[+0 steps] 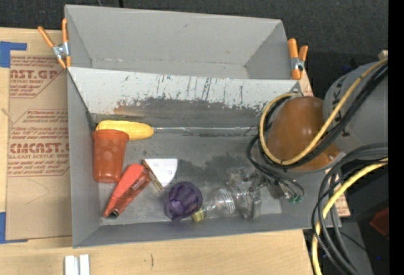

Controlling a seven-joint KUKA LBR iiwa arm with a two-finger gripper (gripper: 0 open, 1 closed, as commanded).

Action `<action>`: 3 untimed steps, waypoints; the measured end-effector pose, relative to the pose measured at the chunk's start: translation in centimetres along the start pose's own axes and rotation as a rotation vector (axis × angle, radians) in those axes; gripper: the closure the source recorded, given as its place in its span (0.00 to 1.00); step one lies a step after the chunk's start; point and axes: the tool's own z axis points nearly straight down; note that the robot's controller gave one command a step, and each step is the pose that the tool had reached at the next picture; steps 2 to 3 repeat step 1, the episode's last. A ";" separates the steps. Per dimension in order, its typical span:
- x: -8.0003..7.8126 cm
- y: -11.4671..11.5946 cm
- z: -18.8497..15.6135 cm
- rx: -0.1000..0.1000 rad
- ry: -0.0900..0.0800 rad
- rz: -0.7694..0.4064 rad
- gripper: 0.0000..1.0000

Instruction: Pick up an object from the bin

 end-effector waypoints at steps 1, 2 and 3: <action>0.0 0.0 0.0 0.000 0.000 0.000 1.00; 0.0 0.0 0.0 0.000 0.000 0.000 1.00; 0.0 0.0 0.0 0.000 0.000 0.000 1.00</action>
Offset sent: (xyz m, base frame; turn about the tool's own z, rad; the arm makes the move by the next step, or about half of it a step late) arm -0.0006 -0.0090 -0.0016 -0.0322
